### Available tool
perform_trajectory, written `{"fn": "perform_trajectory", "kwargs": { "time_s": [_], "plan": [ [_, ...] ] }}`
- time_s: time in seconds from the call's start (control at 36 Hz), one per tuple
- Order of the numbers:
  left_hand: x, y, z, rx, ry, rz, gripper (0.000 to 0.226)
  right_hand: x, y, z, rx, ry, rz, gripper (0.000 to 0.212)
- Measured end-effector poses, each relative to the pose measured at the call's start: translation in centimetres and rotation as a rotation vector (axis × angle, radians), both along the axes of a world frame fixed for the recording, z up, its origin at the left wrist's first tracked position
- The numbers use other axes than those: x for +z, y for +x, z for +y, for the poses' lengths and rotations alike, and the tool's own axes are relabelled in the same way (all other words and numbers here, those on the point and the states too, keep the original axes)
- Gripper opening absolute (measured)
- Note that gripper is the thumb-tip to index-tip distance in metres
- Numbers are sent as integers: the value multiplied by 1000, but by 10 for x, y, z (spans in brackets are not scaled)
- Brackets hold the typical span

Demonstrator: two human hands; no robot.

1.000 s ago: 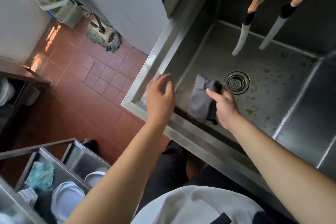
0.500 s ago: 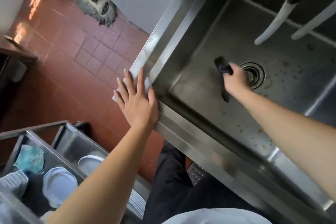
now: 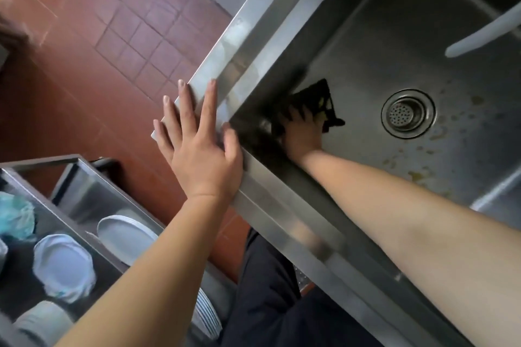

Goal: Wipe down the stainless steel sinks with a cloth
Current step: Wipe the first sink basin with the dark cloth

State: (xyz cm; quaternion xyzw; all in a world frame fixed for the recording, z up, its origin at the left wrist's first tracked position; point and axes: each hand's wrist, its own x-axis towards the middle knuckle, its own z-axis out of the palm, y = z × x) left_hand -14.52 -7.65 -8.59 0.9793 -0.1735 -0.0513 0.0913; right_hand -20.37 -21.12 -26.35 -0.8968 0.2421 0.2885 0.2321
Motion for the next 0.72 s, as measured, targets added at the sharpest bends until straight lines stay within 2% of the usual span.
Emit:
{"fn": "perform_trajectory", "kwargs": {
  "time_s": [0.06,0.22,0.36,0.47,0.64,0.72],
  "plan": [
    [1,0,0,5,8,7,64,4,-1,9,191,-12,0,57],
    [-1,1,-1,10,16,0,63,18,13,-17,561,-117,14,47],
    [-2,0,0,18,1,-5,63,27,-17,-23,452,-8,27,51],
    [-2,0,0,14,0,0,63,22,-84,-36,404,39,121,58],
    [0,0,-1,20,-10,4,64,34,-223,-69,495,-122,277,60],
    [-1,0,-1,22,-10,-3,64,37,-254,-73,491,-214,310,59]
  ]
}}
